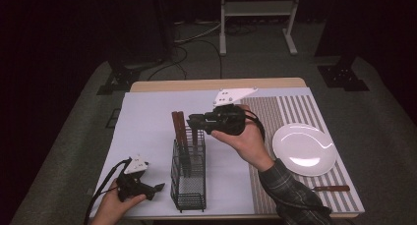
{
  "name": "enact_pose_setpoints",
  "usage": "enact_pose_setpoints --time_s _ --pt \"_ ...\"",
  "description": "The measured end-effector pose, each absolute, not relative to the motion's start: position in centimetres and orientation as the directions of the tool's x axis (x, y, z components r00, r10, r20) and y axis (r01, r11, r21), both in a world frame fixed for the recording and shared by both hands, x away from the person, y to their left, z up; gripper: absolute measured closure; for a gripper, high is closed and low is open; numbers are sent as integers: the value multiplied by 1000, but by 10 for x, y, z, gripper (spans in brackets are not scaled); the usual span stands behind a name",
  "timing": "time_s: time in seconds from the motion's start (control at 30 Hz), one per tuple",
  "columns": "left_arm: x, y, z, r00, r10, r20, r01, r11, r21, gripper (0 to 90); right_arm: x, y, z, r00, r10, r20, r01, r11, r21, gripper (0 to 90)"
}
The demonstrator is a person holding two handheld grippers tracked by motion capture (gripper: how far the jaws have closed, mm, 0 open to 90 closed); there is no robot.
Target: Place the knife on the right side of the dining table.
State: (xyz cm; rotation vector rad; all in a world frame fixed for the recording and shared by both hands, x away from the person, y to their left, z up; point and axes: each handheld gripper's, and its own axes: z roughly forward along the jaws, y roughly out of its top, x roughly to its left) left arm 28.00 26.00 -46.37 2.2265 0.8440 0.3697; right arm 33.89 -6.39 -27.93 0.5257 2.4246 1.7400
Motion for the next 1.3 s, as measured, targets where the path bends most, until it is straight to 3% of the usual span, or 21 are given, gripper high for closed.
enact_pose_setpoints --time_s 1.3 --pt "280 260 -464 745 667 15 460 -529 714 0 330 -90 -208 -925 379 9 89 195 977 783"
